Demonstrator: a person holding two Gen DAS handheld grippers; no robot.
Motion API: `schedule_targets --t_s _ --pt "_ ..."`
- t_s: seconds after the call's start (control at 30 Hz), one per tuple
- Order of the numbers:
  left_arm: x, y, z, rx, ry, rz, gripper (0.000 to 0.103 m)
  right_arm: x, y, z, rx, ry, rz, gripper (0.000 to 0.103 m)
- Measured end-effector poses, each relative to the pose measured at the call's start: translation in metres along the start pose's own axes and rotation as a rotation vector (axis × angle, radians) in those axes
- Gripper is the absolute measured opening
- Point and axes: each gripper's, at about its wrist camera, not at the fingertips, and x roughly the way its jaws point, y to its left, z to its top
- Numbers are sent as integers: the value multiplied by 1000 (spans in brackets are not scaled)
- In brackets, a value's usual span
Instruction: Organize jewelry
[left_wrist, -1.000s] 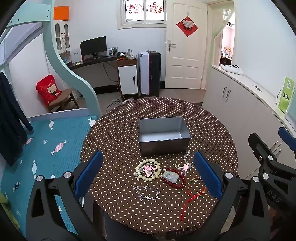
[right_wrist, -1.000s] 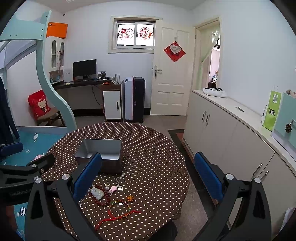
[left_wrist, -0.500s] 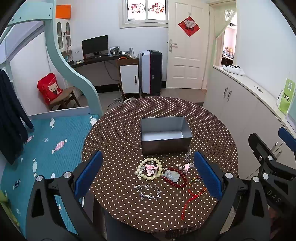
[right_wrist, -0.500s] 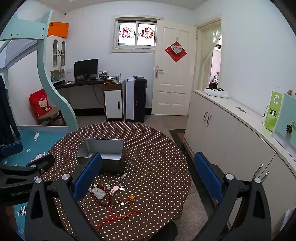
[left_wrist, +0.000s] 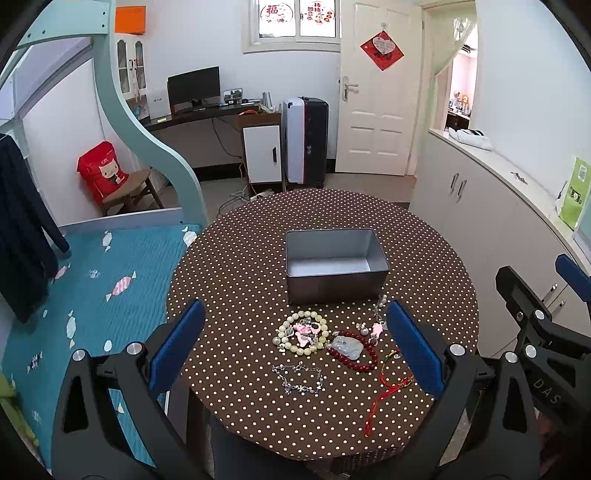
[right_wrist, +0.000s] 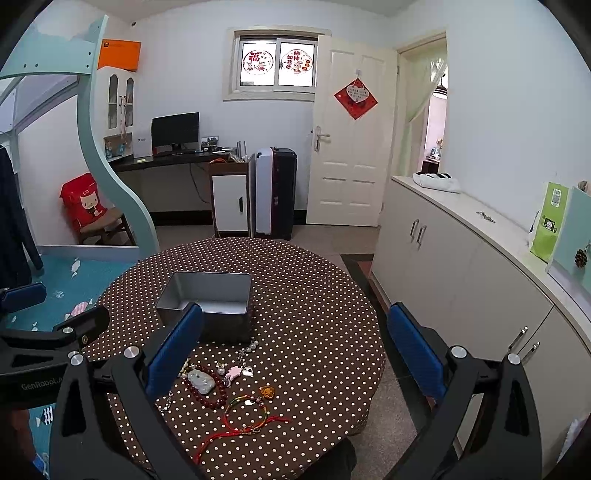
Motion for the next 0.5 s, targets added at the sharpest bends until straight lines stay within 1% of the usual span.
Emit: schedule_targets --t_s 0.5 --pt "2 0 0 -1 9 9 98 4 1 -1 3 15 10 96"
